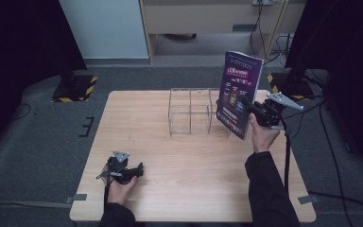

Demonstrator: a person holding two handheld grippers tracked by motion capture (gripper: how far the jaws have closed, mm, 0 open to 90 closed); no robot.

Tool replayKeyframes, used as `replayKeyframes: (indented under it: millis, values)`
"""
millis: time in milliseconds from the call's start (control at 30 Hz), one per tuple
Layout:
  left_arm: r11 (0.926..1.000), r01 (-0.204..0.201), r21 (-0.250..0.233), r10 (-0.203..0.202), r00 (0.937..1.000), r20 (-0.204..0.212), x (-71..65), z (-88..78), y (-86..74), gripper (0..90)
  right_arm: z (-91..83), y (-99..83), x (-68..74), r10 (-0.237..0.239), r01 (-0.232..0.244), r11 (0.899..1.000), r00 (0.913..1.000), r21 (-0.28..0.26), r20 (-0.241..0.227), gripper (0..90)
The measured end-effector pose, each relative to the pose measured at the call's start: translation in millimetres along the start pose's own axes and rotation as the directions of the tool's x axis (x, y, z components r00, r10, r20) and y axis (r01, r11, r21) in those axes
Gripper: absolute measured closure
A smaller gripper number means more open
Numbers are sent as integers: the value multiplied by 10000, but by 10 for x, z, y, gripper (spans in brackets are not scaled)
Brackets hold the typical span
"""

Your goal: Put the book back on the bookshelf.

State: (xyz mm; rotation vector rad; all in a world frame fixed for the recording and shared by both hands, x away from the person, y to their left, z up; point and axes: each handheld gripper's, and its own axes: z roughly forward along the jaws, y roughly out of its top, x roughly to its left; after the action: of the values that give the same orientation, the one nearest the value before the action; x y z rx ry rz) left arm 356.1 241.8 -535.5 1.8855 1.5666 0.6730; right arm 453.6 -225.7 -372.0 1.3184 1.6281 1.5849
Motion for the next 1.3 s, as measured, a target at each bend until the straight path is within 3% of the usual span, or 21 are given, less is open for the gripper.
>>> replayKeyframes:
  millis: [800,1300]
  values:
    - [10000,20,-22,-20,10000,0,-1,2,0,100,279,-294,58,-322,309,9993,9978,228,577,829]
    - [10000,-6,-1,6,10000,-5,-2,1,0,99,293,-423,89,-501,480,9982,9971,362,572,827]
